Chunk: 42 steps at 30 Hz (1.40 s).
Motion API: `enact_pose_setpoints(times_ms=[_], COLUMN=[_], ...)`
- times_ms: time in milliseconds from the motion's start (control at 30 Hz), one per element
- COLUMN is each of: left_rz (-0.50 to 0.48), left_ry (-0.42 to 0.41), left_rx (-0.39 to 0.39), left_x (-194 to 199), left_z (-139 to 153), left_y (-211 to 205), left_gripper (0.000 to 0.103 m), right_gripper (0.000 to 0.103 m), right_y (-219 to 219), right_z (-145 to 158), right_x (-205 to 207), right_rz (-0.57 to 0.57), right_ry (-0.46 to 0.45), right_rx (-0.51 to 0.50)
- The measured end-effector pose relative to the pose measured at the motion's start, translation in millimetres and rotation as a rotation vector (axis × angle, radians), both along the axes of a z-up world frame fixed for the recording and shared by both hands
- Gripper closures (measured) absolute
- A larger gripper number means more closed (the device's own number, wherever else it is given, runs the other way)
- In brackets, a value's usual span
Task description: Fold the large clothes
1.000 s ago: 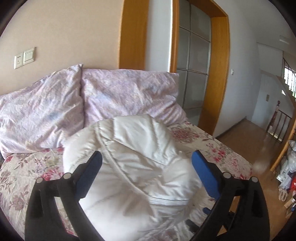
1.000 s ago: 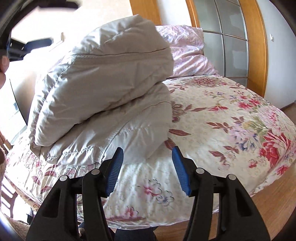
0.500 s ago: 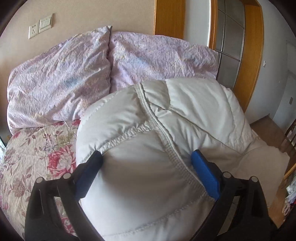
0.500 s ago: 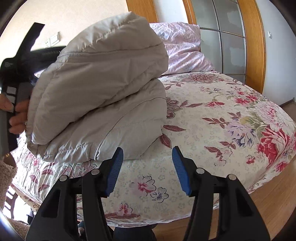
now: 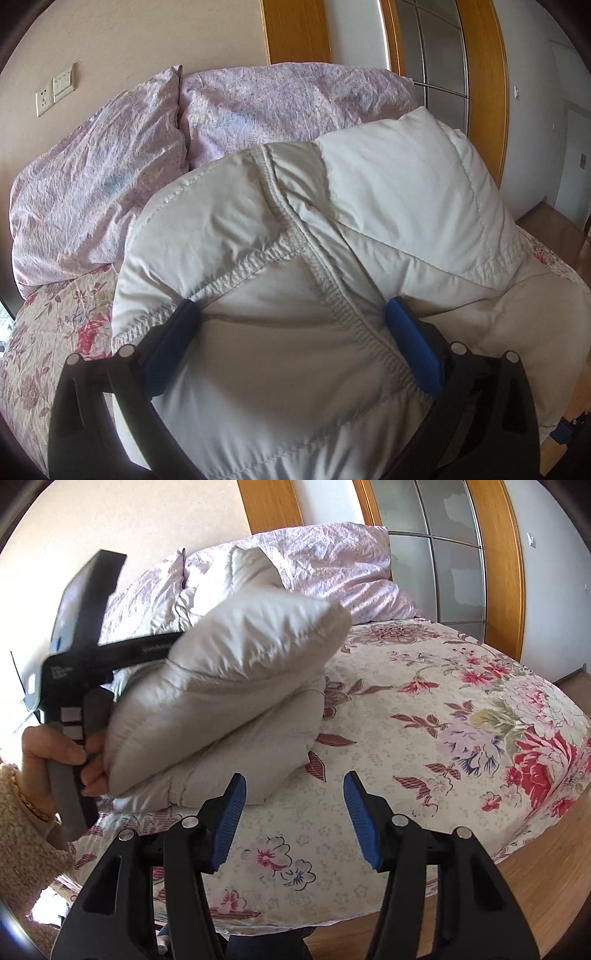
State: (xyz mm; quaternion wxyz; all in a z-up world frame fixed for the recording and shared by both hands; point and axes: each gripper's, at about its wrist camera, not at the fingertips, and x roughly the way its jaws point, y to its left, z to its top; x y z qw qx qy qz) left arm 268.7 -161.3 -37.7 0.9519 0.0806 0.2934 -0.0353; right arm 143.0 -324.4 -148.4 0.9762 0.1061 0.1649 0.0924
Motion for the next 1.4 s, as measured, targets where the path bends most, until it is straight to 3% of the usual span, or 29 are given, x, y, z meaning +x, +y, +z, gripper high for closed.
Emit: enact_pose_setpoints(times_ms=[67, 167, 267, 433, 500, 667, 833, 1100, 1400], left_rz=[-0.013, -0.049, -0.021, 0.050, 0.062, 0.075, 0.067, 0.064, 0.037], left_ry=[0.009, 0.019, 0.003, -0.032, -0.014, 0.025, 0.029, 0.046, 0.094], left_rx=[-0.011, -0.091, -0.155, -0.142, -0.151, -0.161, -0.137, -0.129, -0.153], left_x=[-4, -14, -19, -14, -7, 6, 13, 32, 42], left_z=[8, 26, 46, 63, 63, 53, 48, 39, 23], left_y=[4, 23, 52, 88, 97, 103, 97, 89, 80], left_gripper=[0.003, 0.003, 0.003, 0.003, 0.003, 0.003, 0.003, 0.002, 0.002], right_gripper=[0.046, 0.046, 0.045, 0.045, 0.038, 0.038, 0.038, 0.038, 0.038], right_y=[2, 9, 19, 43, 58, 94, 110, 96, 81], right_z=[9, 28, 52, 103, 127, 175, 198, 184, 138], right_x=[-6, -18, -22, -16, -6, 42, 90, 144, 170], right_rz=[0.013, 0.051, 0.106, 0.212, 0.252, 0.280, 0.228, 0.103, 0.094], right_ry=[-0.017, -0.069, -0.115, -0.203, -0.220, -0.185, -0.121, -0.033, 0.002], right_rx=[-0.004, -0.035, -0.055, -0.084, -0.101, -0.094, -0.124, -0.175, -0.131])
